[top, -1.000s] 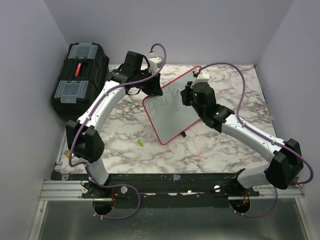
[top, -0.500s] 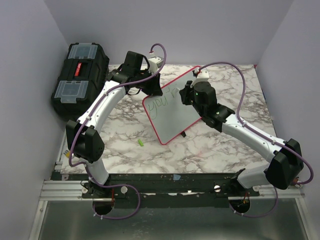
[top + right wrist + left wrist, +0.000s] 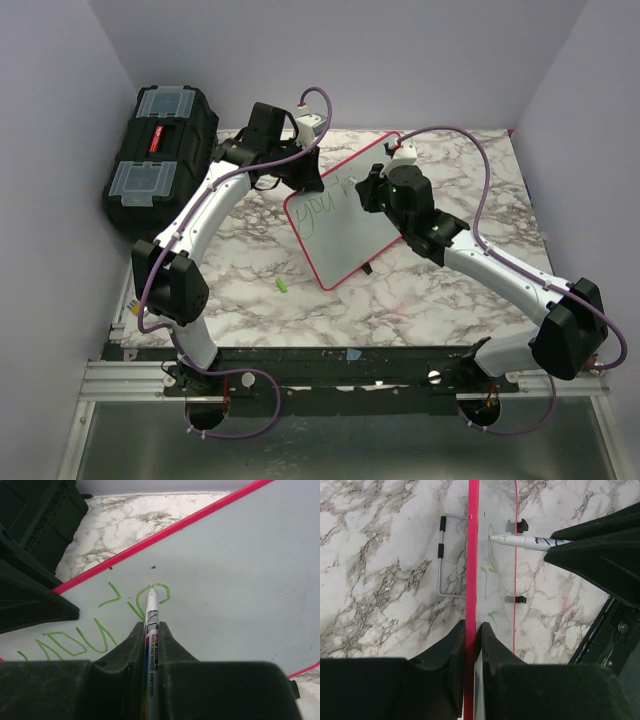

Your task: Write a sentence on the whiteboard

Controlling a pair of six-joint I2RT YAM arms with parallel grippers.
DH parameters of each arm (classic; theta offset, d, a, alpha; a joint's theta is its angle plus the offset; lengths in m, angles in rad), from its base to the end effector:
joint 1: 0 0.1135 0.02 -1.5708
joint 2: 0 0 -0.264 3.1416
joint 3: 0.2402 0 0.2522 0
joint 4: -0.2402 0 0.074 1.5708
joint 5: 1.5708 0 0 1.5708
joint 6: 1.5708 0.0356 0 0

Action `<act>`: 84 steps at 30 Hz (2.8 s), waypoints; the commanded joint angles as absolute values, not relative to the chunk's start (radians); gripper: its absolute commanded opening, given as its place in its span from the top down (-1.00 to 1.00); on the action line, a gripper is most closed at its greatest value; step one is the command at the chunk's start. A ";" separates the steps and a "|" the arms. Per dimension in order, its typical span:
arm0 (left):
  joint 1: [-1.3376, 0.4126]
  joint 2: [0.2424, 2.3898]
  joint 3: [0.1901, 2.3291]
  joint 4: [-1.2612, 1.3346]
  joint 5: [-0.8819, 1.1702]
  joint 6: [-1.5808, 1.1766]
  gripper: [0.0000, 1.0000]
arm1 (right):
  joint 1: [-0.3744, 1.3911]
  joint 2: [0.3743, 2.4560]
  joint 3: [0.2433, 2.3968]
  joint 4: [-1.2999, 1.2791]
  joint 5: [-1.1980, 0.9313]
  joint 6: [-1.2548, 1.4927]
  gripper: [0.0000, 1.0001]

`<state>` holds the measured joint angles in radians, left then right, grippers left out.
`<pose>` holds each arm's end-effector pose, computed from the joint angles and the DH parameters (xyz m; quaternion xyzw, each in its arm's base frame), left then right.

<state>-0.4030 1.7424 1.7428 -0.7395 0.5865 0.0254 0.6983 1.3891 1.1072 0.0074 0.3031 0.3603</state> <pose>0.3479 -0.1698 0.3639 0.3003 0.8309 -0.3323 0.3302 0.2582 0.2029 0.3334 -0.0427 0.7922 0.1975 0.5759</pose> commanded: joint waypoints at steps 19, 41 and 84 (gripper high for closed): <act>-0.416 1.726 1.773 -0.718 0.594 0.060 1.00 | 0.699 1.396 1.028 -0.064 0.290 0.398 0.99; -0.419 1.733 1.796 -0.732 0.594 0.066 1.00 | 0.699 1.435 1.081 -0.103 0.443 0.382 0.99; -0.419 1.703 1.682 -0.674 0.577 0.044 1.00 | 0.699 1.159 0.903 0.007 0.227 0.349 0.99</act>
<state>-0.4118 1.7256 1.7184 -0.6777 0.5835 0.0135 0.6983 1.1831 0.9325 0.0048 0.3294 0.3553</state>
